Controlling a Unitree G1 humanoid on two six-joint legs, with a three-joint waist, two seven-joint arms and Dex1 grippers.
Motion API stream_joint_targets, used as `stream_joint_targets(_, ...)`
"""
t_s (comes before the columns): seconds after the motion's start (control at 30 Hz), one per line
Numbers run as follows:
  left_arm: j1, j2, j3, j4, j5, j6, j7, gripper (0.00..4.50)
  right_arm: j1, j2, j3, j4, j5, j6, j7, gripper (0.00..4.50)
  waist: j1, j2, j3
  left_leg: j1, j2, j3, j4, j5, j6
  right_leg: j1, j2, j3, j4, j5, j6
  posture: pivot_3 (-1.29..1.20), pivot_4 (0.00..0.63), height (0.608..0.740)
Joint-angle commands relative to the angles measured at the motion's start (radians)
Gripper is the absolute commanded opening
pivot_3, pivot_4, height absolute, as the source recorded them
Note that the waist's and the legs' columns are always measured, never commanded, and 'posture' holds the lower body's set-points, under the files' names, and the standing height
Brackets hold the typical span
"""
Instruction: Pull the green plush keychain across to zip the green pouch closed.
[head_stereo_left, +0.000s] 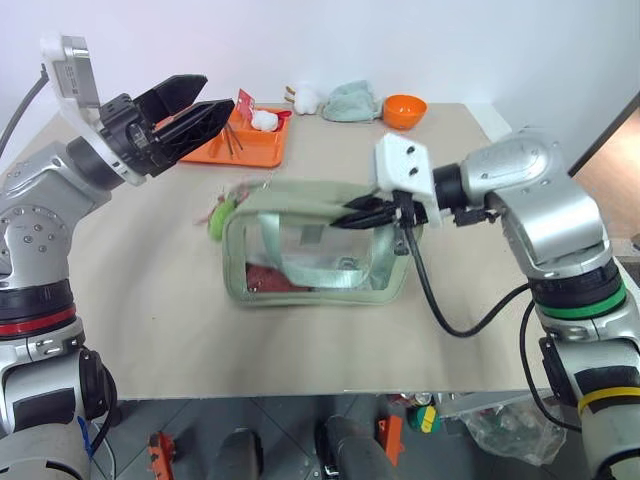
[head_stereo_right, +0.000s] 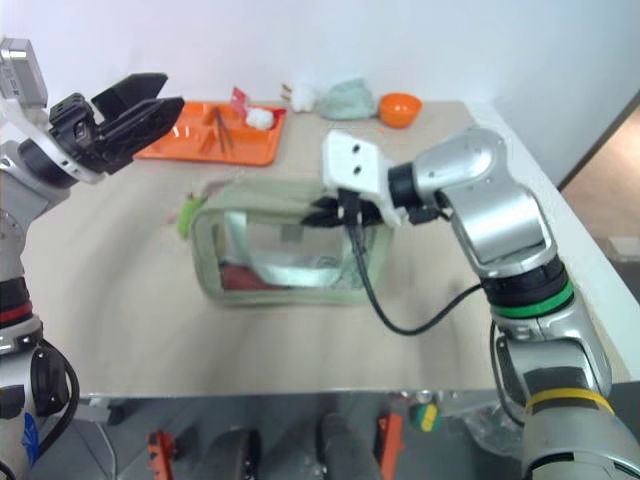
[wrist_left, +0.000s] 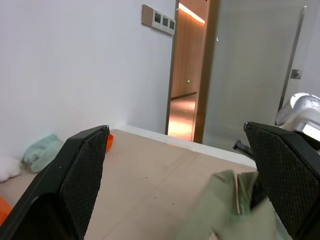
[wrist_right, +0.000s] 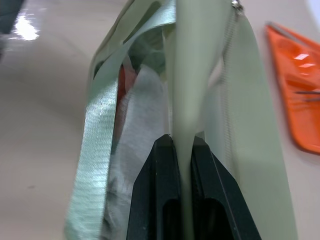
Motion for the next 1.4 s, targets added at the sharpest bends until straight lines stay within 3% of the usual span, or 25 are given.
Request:
stream_joint_targets(0.03,-0.008,0.017,0.021,-0.016,-0.013,0.000,-0.004,4.50,0.000,0.000,-0.005,-0.065,0.010,-0.001,-0.024,0.07,0.000,0.000,0.000,0.000,0.000,0.000,0.000,0.000,0.000,0.000,0.000,0.000,0.000,0.000,0.000,0.00,0.150,0.740)
stream_joint_targets(0.6,-0.016,0.002,-0.001,0.011,-0.003,0.000,-0.019,4.50,-0.101,0.000,-0.007,0.050,-0.019,-0.053,-0.047,0.07,0.000,0.000,0.000,0.000,0.000,-0.001,0.000,0.002,-0.003,0.000,0.000,-0.001,0.000,0.001,-0.001,0.00,0.150,0.740)
stream_joint_targets(0.97,-0.008,0.003,0.005,-0.001,-0.013,0.011,-0.011,4.50,-0.009,0.043,0.075,0.013,-0.063,-0.086,-0.075,0.07,-0.001,0.000,0.000,0.000,0.000,-0.001,0.000,0.002,-0.003,0.000,0.000,-0.001,0.000,0.001,-0.001,0.00,0.150,0.740)
stream_joint_targets(1.33,-0.004,-0.005,0.001,-0.010,-0.012,0.016,-0.004,4.50,-0.044,0.102,0.030,0.050,-0.021,-0.009,-0.099,0.07,-0.003,0.000,0.000,0.002,0.003,-0.001,0.000,0.003,-0.004,0.000,0.004,-0.001,0.001,0.002,-0.003,0.00,0.150,0.740)
stream_joint_targets(1.37,-0.002,-0.007,0.000,-0.011,-0.011,0.015,-0.004,4.50,-0.043,0.096,0.025,0.045,-0.007,-0.006,-0.085,0.71,-0.003,0.000,0.000,0.001,0.003,-0.001,0.000,0.003,-0.004,0.000,0.004,-0.001,0.001,0.002,-0.003,0.00,0.150,0.740)
stream_joint_targets(1.4,-0.001,-0.009,-0.001,-0.012,-0.010,0.015,-0.004,4.50,-0.043,0.091,0.022,0.041,0.003,-0.005,-0.076,0.89,-0.002,0.000,0.000,0.001,0.003,-0.001,0.000,0.003,-0.004,0.000,0.004,-0.001,0.001,0.002,-0.003,0.00,0.150,0.740)
